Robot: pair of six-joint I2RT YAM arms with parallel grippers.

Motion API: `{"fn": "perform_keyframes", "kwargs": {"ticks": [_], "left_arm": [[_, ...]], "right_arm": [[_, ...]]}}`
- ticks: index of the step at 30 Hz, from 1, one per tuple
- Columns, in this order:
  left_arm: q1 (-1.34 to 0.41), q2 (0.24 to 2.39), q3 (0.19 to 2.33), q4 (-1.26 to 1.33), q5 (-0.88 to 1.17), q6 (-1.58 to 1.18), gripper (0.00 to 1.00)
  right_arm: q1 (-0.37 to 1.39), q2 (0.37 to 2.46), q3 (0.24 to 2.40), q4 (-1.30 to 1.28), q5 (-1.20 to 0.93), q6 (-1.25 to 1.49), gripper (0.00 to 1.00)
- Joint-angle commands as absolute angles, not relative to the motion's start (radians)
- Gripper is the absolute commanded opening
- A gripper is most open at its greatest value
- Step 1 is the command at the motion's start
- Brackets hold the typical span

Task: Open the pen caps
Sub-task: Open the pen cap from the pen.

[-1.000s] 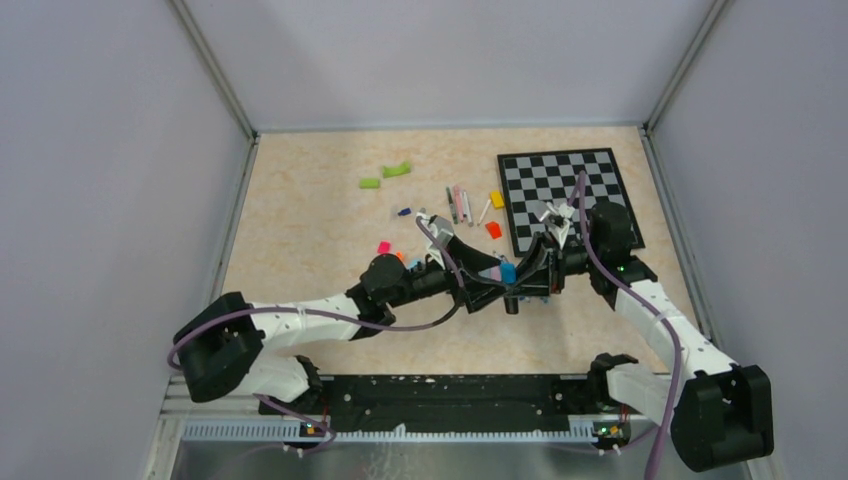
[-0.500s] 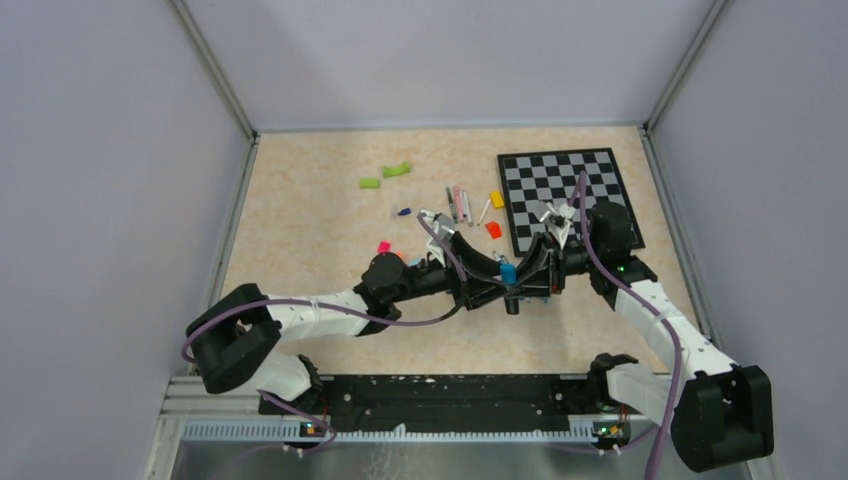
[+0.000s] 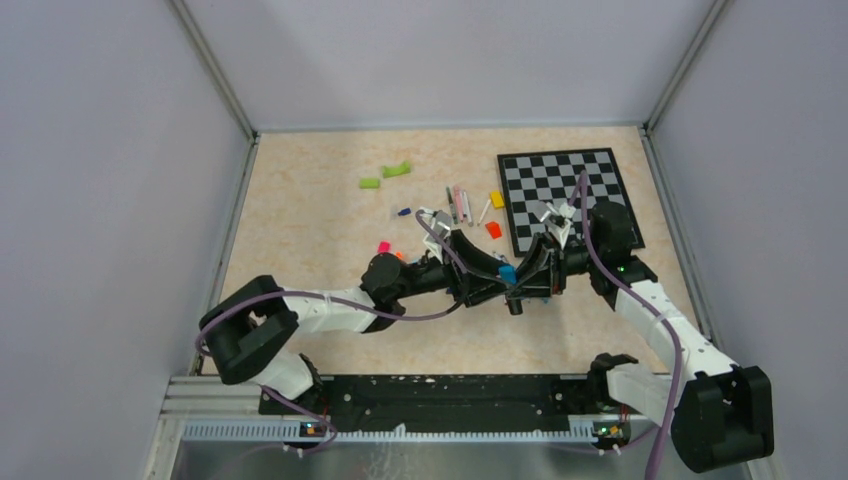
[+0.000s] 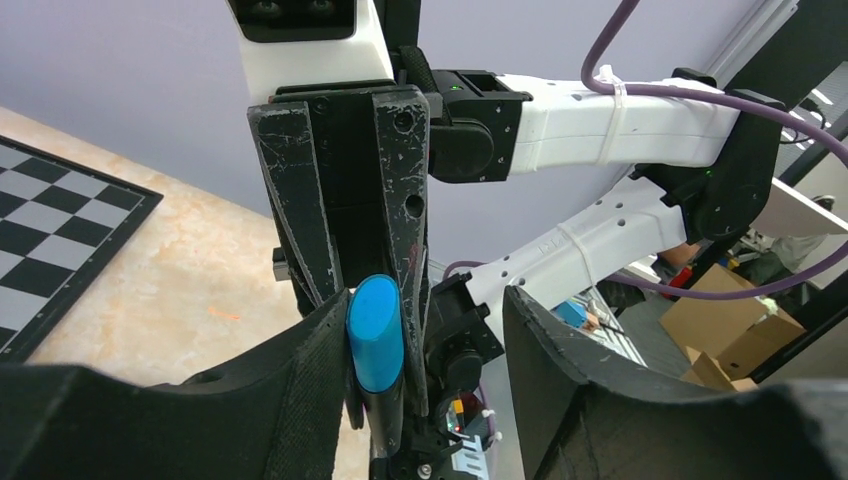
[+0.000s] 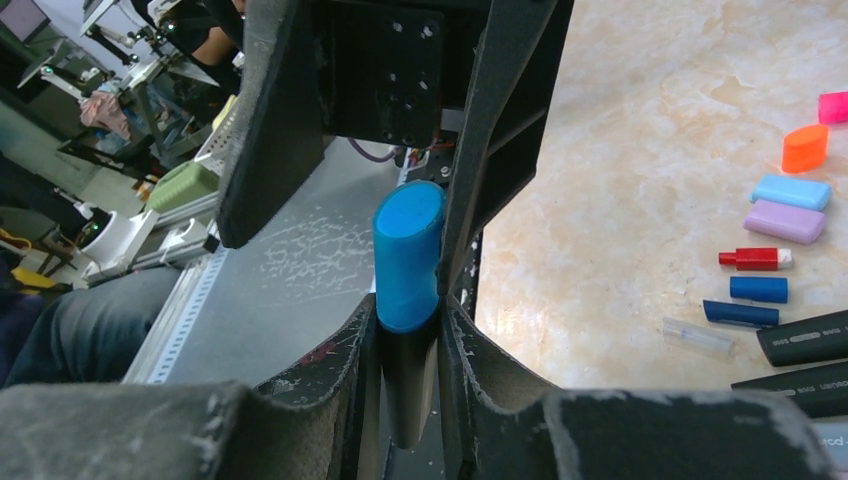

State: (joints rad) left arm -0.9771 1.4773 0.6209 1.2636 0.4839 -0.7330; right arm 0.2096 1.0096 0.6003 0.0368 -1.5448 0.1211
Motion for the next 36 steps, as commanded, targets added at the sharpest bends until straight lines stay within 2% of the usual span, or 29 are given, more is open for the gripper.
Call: {"fn": "perform_keyframes", "kwargs": {"ticks": [1, 7, 8, 9, 10, 11, 14, 17, 19, 21, 26, 28, 29, 31, 36], "left_arm": [[-0.984, 1.524, 0.659, 1.424, 0.561, -0.798, 0.57], [-0.985, 1.562, 0.694, 1.424, 0.589, -0.807, 0.33], [-0.985, 1.566, 0.699, 1.416, 0.594, -0.807, 0.25], [-0.984, 1.569, 0.703, 1.411, 0.600, -0.807, 0.12], [-0.985, 1.570, 0.704, 1.409, 0.603, -0.808, 0.03], [-0.985, 1.569, 0.702, 1.410, 0.598, -0.808, 0.00], [-0.985, 1.541, 0.674, 1.405, 0.535, -0.795, 0.00], [-0.985, 1.487, 0.652, 1.343, 0.450, -0.750, 0.00], [-0.985, 1.451, 0.643, 1.300, 0.396, -0.722, 0.00], [-0.986, 1.431, 0.630, 1.291, 0.348, -0.713, 0.00], [-0.992, 1.437, 0.640, 1.289, 0.320, -0.718, 0.00], [-0.999, 1.444, 0.643, 1.283, 0.308, -0.718, 0.00], [-1.002, 1.447, 0.644, 1.282, 0.304, -0.717, 0.00], [-1.005, 1.447, 0.645, 1.281, 0.288, -0.715, 0.00], [-0.999, 1.398, 0.642, 1.280, 0.158, -0.647, 0.00]], "right_arm": [[0.219, 1.001, 0.605, 0.087, -1.531, 0.136, 0.00], [0.220, 1.002, 0.601, 0.095, -1.525, 0.153, 0.00], [0.219, 1.001, 0.601, 0.096, -1.523, 0.156, 0.00], [0.219, 1.000, 0.602, 0.097, -1.521, 0.160, 0.00], [0.219, 1.000, 0.603, 0.098, -1.517, 0.165, 0.00], [0.220, 0.998, 0.602, 0.099, -1.511, 0.171, 0.00], [0.217, 0.996, 0.600, 0.098, -1.468, 0.201, 0.02], [0.210, 0.988, 0.600, 0.076, -1.428, 0.215, 0.28], [0.209, 0.983, 0.597, 0.074, -1.425, 0.215, 0.34], [0.207, 0.981, 0.592, 0.080, -1.423, 0.215, 0.36], [0.208, 0.982, 0.591, 0.112, -1.415, 0.235, 0.32], [0.208, 0.983, 0.589, 0.151, -1.417, 0.268, 0.27], [0.209, 0.983, 0.587, 0.169, -1.422, 0.282, 0.20], [0.210, 0.982, 0.584, 0.201, -1.436, 0.304, 0.00], [0.214, 0.977, 0.577, 0.214, -1.478, 0.302, 0.00]]}}
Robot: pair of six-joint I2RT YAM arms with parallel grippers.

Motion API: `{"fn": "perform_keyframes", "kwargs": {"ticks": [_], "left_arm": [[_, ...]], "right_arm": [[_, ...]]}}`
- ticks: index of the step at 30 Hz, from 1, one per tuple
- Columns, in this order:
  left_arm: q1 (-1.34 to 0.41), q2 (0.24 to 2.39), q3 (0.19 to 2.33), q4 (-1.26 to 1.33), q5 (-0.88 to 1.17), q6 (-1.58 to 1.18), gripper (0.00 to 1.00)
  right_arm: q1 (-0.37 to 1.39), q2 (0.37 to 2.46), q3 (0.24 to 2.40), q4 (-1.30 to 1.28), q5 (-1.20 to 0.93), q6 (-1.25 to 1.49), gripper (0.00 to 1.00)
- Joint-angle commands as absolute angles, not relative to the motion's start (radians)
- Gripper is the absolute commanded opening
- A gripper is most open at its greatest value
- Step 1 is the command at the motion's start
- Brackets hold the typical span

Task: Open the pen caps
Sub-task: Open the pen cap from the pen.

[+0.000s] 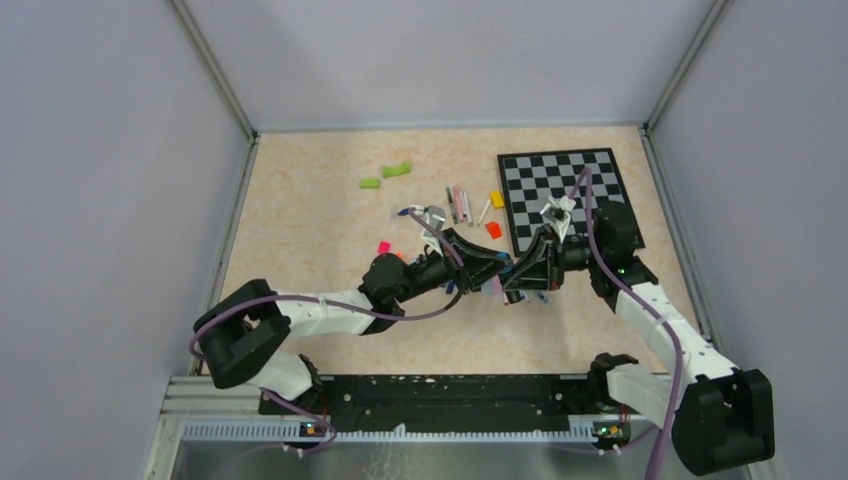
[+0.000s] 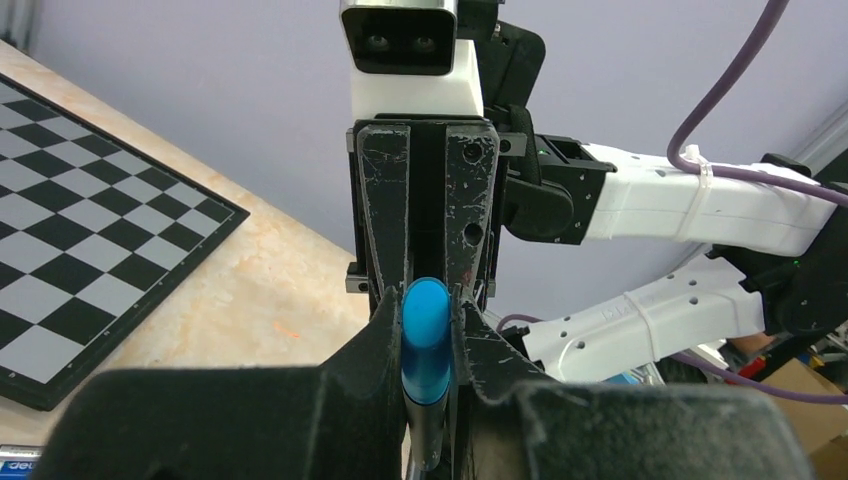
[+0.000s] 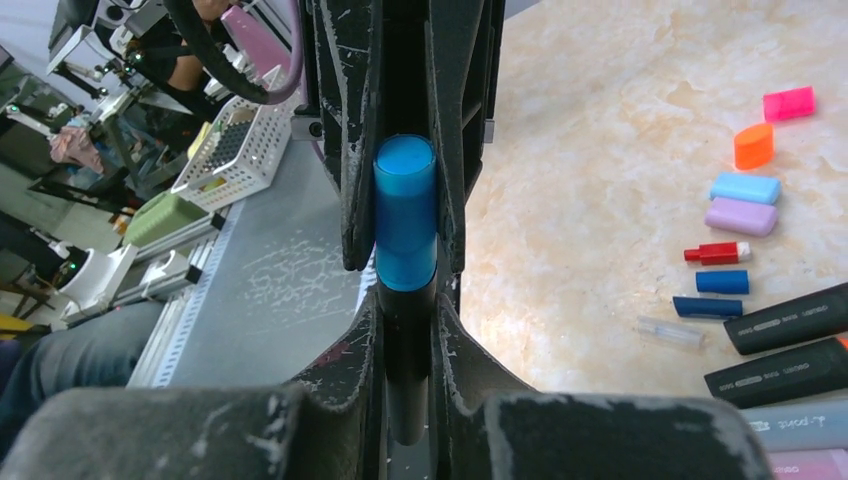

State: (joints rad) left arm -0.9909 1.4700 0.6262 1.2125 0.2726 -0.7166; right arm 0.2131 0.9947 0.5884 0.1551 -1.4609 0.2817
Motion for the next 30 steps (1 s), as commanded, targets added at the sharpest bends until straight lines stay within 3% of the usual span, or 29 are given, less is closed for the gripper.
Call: {"fn": "perform_keyframes", "kwargs": {"ticks": [1, 12, 30], "left_arm": [[-0.988, 1.384, 0.646, 1.287, 0.132, -0.628, 0.00], [-0.739, 1.282, 0.780, 1.251, 0.030, -0.584, 0.00], [-0.652, 1.236, 0.835, 1.296, 0.112, -0.622, 0.00]], "right_arm": [[0.213, 0.978, 0.570, 0.220, -1.480, 0.302, 0.00], [0.226, 0.998, 0.506, 0.292, -1.455, 0.362, 0.00], [0.247, 1.028, 0.476, 0.304, -1.466, 0.365, 0.00]]}}
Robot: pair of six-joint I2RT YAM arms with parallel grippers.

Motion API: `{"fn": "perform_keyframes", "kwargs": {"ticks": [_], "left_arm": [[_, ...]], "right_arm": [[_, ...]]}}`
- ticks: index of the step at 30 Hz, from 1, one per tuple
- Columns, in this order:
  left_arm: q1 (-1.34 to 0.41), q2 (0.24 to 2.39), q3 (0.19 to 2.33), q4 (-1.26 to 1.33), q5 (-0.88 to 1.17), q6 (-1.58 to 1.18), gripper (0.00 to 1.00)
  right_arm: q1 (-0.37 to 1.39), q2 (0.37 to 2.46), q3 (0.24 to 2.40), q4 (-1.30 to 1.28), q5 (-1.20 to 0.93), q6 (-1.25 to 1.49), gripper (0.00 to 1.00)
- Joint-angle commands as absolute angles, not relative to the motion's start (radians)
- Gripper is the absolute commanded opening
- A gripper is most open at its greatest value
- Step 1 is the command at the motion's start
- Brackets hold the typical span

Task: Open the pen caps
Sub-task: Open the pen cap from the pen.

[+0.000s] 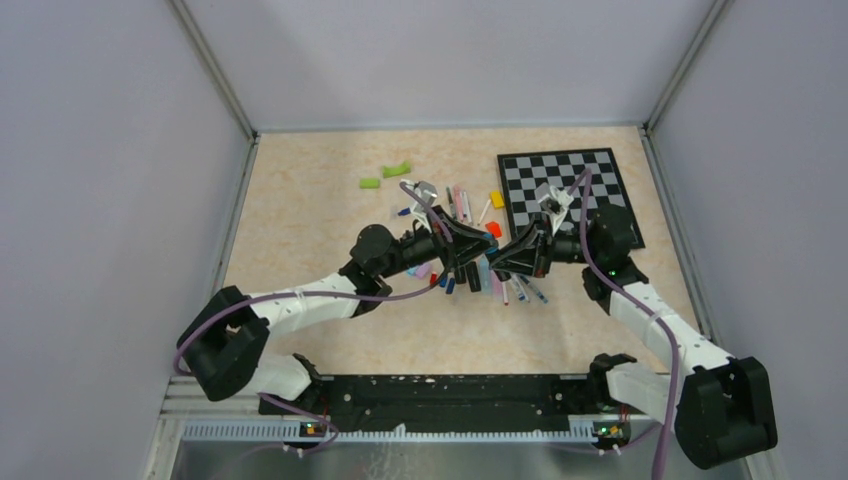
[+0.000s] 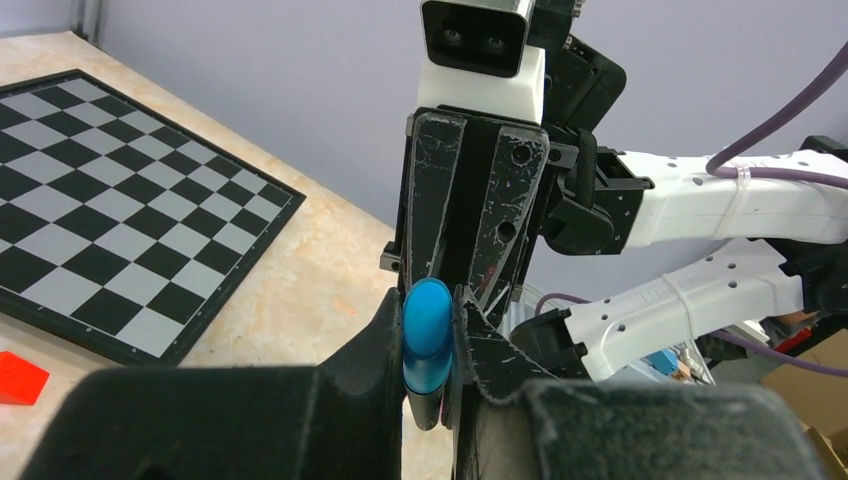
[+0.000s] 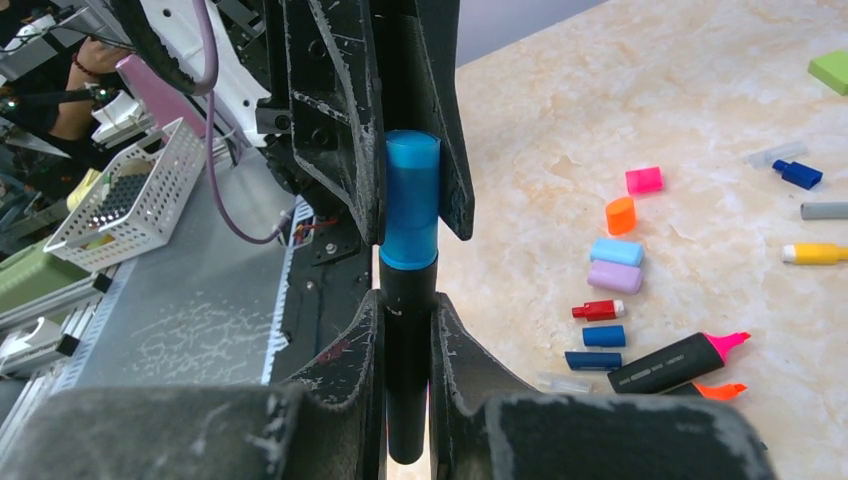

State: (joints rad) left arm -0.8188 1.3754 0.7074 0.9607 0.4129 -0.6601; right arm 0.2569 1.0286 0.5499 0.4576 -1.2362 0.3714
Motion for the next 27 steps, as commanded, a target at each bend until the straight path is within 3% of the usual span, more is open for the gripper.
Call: {"fn": "perform_keyframes", "kwargs": {"ticks": [1, 18, 24, 27], "left_arm": [[-0.651, 1.238, 0.836, 1.301, 0.110, -0.627, 0.00], [-0.608, 1.266, 1.006, 1.254, 0.109, -0.561, 0.00], [-0.583, 1.169, 0.928, 1.161, 0.212, -0.570, 0.00], [-0.565, 1.058, 0.841, 1.038, 0.279, -0.610, 0.00]], "right_arm": [[0.248, 1.030, 0.477, 0.304, -1.479, 0.359, 0.00], [0.254, 1.071, 0.485, 0.293, -1.491, 0.358, 0.00], [0.204, 1.033, 0.515, 0.210, -1.478, 0.269, 0.00], [0.117, 0.988, 0.559, 0.023, -1.420, 0.073, 0.00]]}}
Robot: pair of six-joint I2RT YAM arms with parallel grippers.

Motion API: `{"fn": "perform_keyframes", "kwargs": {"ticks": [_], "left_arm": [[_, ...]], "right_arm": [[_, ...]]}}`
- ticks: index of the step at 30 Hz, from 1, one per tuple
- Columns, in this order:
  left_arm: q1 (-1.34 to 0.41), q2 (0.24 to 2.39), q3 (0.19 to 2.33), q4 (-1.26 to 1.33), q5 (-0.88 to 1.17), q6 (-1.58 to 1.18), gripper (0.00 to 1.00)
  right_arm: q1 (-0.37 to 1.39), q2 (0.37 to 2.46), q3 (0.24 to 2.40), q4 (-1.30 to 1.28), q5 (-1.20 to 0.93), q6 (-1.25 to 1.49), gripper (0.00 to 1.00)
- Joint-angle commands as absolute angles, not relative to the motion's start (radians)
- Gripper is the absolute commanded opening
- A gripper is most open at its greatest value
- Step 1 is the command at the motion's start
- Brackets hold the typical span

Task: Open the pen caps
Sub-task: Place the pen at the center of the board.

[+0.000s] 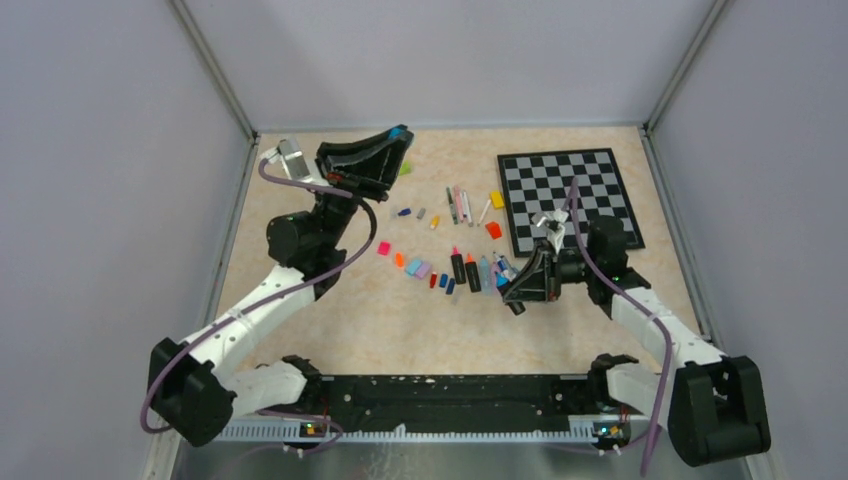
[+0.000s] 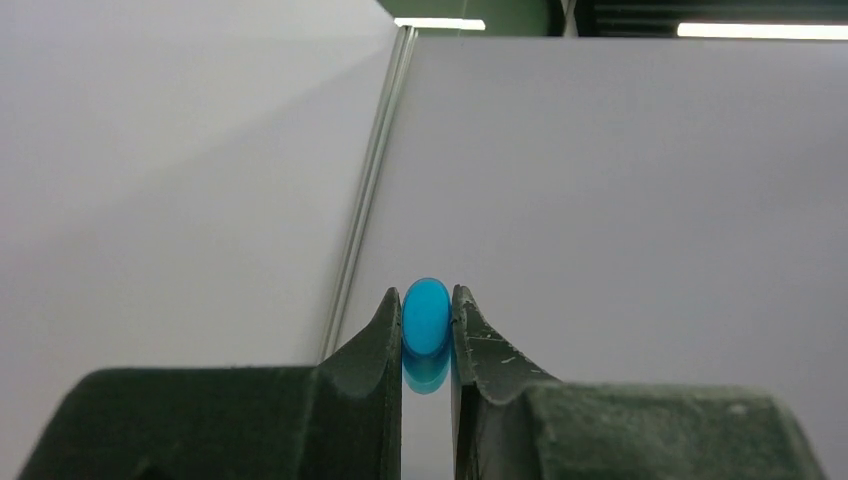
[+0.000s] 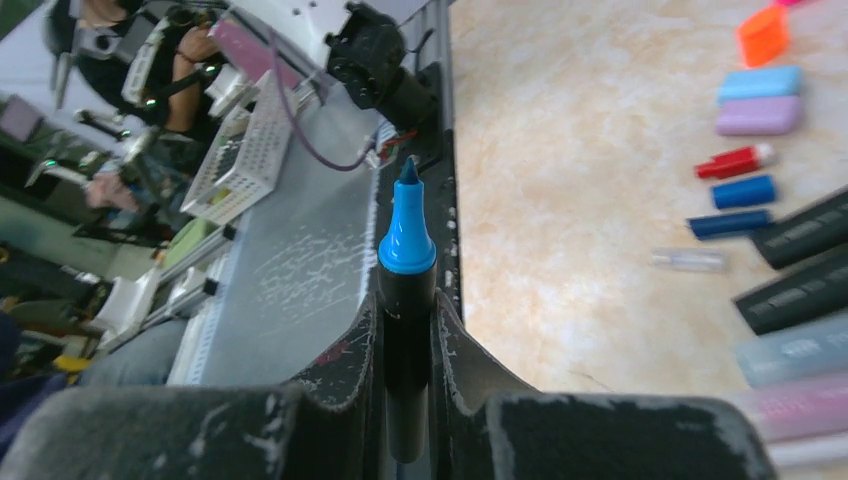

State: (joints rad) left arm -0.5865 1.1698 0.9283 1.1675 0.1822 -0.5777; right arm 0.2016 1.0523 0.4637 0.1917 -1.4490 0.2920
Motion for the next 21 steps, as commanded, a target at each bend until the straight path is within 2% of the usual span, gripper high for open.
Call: {"fn": "perform_keyframes", "kwargs": {"ticks": [1, 4, 7, 10, 21], "left_arm": [[-0.559, 1.021, 0.813, 0.983, 0.301, -0.621, 0.00], [-0.555, 0.925, 0.755, 0.747, 0.352, -0.641, 0.00], [-0.555, 0.856, 0.696, 0.543, 0.392, -0.650, 0.00], [-0.555, 0.801, 0.609, 0.429, 0.414, -0.680, 0.00], [-0.554, 0.617, 0.311, 0.389, 0.393, -0.801, 0.00]], "right_arm": [[0.083, 0.973, 0.590, -0.084, -1.384, -0.024, 0.00], [0.007, 0.939, 0.651, -0.346, -1.179, -0.265, 0.00], [0.004, 0.934, 0.682, -0.445, -0.925, -0.399, 0.00], [-0.021, 0.976, 0.701, -0.506, -0.780, -0.476, 0.01], [-0.026, 1.218, 0.761, -0.637, -0.668, -0.614, 0.08]]}}
